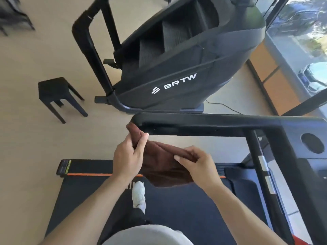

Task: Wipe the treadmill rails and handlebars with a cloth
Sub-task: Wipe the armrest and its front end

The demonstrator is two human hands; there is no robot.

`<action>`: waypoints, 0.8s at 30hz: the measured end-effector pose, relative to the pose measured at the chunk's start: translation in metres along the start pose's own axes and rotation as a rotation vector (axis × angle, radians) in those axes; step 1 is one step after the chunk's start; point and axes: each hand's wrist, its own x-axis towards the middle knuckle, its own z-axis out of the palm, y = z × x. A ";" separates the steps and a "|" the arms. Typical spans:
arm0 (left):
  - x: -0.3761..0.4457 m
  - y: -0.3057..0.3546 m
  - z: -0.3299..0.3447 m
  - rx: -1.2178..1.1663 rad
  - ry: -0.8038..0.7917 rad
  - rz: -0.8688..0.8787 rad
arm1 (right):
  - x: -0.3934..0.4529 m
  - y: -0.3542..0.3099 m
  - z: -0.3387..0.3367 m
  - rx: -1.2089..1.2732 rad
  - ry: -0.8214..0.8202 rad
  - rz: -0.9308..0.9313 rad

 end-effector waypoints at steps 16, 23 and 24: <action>0.139 -0.070 0.000 -0.144 -0.120 -0.301 | 0.140 -0.013 0.073 -1.028 0.140 -0.254; 0.133 -0.100 -0.017 -0.171 -0.215 -0.347 | 0.170 -0.058 0.108 -1.188 0.017 -0.288; 0.133 -0.102 -0.020 -0.165 -0.215 -0.350 | 0.179 -0.068 0.115 -1.207 -0.052 -0.276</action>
